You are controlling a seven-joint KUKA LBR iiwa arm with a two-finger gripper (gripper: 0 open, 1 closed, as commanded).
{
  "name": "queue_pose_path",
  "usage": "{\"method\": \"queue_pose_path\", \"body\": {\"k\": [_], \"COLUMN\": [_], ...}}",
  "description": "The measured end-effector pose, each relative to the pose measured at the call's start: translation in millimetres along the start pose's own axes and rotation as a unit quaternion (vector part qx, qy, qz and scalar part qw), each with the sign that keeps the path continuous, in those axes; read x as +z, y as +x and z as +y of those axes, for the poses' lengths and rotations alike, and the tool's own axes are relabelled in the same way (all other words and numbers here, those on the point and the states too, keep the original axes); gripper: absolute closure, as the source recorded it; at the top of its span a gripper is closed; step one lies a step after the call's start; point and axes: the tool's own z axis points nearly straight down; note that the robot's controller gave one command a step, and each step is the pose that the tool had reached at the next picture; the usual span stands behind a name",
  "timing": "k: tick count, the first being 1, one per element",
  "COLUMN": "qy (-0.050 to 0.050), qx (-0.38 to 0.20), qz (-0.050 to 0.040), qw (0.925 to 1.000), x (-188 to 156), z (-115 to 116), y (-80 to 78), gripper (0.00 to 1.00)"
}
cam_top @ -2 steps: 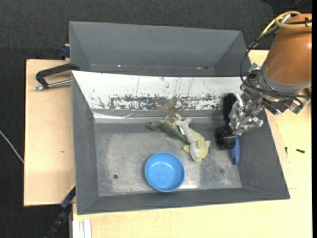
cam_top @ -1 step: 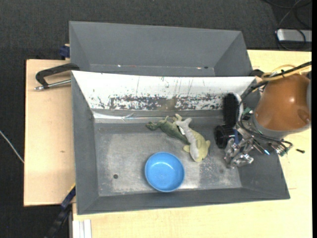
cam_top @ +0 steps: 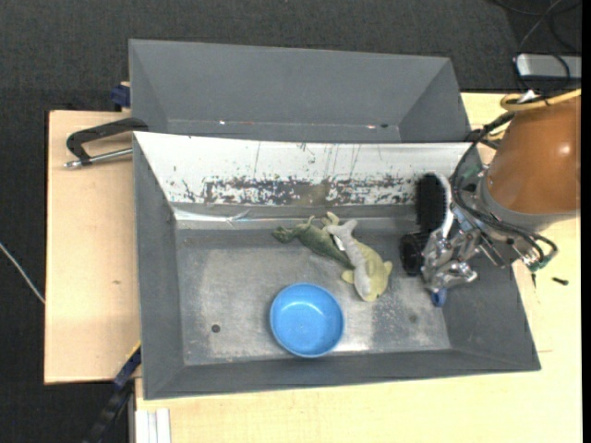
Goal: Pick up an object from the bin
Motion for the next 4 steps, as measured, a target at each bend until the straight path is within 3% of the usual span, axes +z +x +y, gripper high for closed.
{"method": "queue_pose_path", "body": {"k": [1,2,3,4], "qy": [-0.002,-0.001,-0.003,-0.001], "qx": [0.000,0.016,-0.027,-0.024], "qz": [0.0026,0.0004,0.0016,-0.0006], "qw": [1.0000,0.9999,0.9996,0.9997], "x": [3.4,95.1,91.4,90.8], "z": [-0.2,-40.9,49.0,45.4], "y": [1.7,-45.2,-61.3,-61.2], "gripper": [0.00,0.00,0.00,1.00]}}
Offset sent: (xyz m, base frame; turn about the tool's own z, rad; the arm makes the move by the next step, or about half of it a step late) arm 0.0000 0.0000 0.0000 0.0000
